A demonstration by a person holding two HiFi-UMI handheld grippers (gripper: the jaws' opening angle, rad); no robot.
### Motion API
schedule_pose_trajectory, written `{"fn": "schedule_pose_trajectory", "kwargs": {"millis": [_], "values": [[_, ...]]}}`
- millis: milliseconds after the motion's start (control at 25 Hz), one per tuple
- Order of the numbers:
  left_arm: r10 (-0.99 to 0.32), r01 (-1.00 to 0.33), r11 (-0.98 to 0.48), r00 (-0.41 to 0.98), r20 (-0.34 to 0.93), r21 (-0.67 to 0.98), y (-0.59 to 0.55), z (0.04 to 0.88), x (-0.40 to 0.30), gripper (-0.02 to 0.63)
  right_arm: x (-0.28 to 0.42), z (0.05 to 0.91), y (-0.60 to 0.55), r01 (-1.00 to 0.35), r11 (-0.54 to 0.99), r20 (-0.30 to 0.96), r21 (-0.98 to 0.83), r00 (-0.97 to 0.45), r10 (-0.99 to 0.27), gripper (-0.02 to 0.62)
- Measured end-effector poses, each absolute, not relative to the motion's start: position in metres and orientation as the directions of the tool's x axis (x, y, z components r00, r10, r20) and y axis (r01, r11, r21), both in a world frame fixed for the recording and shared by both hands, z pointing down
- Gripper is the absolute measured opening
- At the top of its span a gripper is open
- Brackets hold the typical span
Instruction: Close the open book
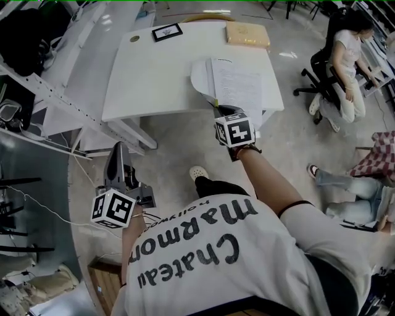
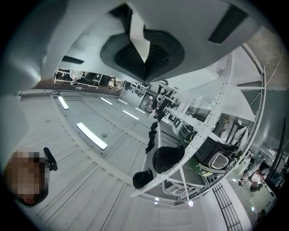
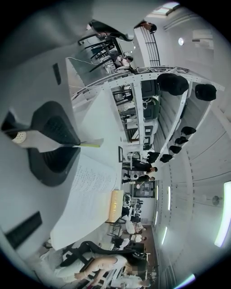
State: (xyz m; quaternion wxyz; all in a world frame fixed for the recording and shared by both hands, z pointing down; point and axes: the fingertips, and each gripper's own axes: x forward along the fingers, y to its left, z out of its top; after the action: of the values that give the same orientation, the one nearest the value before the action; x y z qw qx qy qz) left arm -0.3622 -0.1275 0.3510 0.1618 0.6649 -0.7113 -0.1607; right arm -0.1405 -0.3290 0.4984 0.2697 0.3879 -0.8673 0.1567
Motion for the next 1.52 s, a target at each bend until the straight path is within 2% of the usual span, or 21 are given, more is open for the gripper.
{"fn": "schedule_pose_trajectory", "kwargs": {"millis": [1520], "values": [[-1.000, -0.897, -0.007, 0.017, 0.019, 0.442, -0.142, 0.348, -0.342, 0.023, -0.069, 0.516, -0.333, -0.847, 0.531, 0.618, -0.001, -0.419, -0.666, 0.040]]}}
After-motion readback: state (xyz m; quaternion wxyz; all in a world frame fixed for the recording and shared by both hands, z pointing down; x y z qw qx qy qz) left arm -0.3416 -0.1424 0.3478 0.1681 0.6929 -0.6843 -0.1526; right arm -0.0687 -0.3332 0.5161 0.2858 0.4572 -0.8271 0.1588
